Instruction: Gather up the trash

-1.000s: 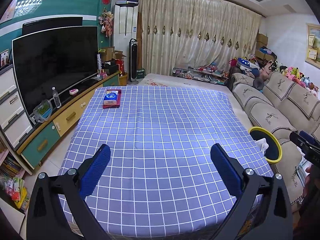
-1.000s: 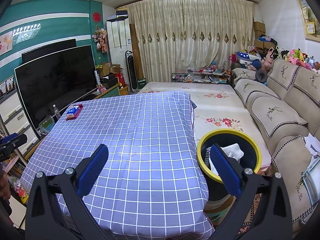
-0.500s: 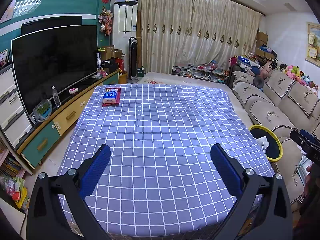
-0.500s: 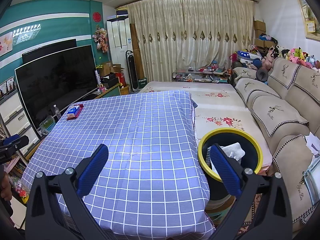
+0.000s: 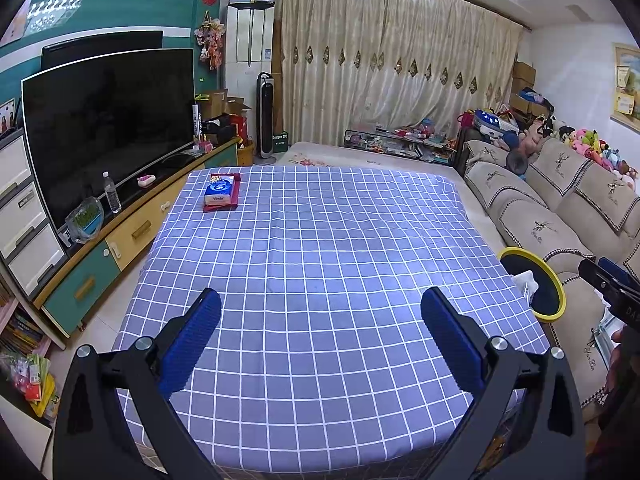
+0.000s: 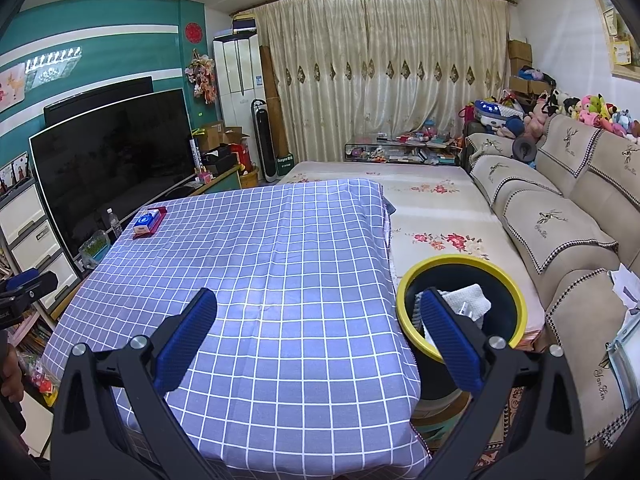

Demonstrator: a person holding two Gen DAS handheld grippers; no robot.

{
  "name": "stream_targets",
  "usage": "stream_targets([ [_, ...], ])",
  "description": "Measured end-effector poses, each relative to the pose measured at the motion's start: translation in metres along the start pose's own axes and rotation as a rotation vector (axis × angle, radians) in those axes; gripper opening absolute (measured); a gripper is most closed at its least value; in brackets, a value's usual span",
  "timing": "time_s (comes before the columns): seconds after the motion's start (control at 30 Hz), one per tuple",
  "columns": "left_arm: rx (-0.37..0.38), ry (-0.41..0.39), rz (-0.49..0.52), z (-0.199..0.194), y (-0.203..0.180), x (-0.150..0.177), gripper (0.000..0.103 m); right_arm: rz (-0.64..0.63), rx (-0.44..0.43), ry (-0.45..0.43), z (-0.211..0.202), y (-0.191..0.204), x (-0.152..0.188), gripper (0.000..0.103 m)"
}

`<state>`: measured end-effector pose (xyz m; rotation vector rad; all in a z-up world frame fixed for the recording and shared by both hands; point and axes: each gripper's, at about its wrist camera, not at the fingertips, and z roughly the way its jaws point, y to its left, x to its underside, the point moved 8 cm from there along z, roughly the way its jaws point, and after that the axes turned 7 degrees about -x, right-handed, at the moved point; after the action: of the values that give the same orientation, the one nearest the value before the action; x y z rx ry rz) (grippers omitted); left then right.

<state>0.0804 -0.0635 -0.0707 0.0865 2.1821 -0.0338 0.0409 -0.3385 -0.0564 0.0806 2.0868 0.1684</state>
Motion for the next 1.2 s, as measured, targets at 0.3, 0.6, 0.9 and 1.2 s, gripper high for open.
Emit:
stream_targets([
  [0.3, 0.003, 0.007, -0.002, 0.0000, -0.0007, 0.0013, 0.098, 0.004, 0.000, 0.005, 0.0031, 0.0016, 0.0042, 0.097],
  [0.6, 0.000, 0.005, -0.004, -0.0007, 0.0013, 0.0006, 0.099, 0.005, -0.004, 0.008, 0.0033, -0.0015, 0.0038, 0.097],
  [0.9, 0.001, 0.007, 0.001, -0.0006, 0.0025, -0.0005, 0.099, 0.004, -0.006, 0.012, 0.0026, -0.0033, 0.0040, 0.097],
  [1.2, -0.017, 0.014, 0.008, 0.0026, 0.0019, -0.0035, 0.099, 0.006, -0.008, 0.014, 0.0049, -0.0031, 0.0058, 0.097],
])
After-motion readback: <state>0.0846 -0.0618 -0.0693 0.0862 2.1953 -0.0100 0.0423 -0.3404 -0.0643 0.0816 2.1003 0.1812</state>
